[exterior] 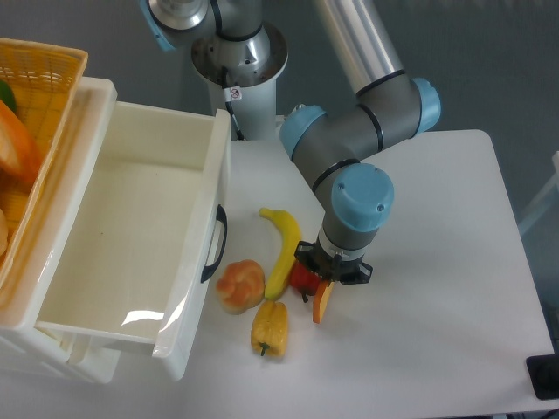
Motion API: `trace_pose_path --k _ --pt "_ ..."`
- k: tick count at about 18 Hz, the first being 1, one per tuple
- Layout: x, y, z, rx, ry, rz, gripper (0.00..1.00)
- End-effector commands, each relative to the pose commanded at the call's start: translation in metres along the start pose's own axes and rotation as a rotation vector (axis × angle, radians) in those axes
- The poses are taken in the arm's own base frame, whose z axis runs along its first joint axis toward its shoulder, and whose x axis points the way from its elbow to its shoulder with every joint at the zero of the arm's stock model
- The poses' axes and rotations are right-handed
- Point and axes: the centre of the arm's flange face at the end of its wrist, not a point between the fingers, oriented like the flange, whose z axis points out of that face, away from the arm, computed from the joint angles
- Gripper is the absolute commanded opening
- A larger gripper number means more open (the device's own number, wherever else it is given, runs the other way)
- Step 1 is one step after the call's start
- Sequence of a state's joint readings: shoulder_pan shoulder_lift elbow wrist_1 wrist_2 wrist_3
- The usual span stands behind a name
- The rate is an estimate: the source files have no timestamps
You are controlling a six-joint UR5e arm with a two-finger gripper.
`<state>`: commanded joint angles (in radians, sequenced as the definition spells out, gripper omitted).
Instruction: Pick up the bread slice
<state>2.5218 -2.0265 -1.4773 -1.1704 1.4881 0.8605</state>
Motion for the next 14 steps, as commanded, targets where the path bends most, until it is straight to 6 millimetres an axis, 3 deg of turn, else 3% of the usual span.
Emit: trace_pose_path --k 4,14 --pt "0.001 0.006 -0.048 0.094 -0.026 0.111 0.00" --pt "0.027 0.022 -0.102 0.130 0.008 0.246 0.00"
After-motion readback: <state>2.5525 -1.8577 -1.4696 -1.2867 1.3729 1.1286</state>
